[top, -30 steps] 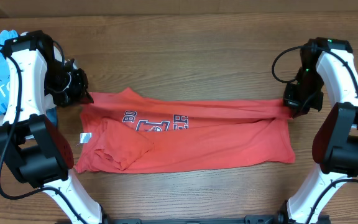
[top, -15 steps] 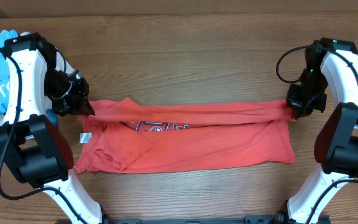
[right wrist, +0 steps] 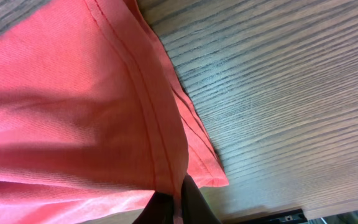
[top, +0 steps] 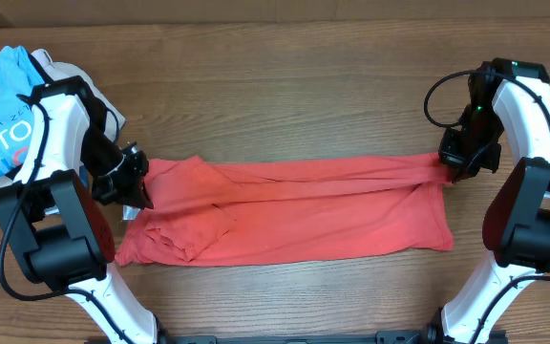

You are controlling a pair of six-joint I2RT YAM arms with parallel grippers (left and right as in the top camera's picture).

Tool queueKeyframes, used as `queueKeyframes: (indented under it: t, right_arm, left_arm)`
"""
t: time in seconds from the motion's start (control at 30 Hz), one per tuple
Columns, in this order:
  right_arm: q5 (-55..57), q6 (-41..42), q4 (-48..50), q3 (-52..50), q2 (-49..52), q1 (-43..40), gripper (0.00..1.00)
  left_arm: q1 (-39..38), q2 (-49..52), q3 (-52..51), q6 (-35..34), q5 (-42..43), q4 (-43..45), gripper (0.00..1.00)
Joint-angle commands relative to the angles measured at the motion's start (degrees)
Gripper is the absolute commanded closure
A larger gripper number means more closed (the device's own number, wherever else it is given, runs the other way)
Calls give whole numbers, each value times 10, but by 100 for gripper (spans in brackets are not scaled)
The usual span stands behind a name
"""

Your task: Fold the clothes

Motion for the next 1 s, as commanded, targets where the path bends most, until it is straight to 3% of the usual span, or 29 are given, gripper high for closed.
queueKeyframes:
  t: [0.0,0.47,0.97]
  right_arm:
    - [-2,2,1,14,-25,-2,95]
    - [10,-2,-14,14,-25,-2,94]
    - [10,-2,-25,6,-25,-2,90]
  left_arm:
    - [-4,-24,-24,2,-11,3,96]
    - [-4,-24,-54,-79,-108,12,95]
    - [-4,-24,-54,-80,-107,14,96]
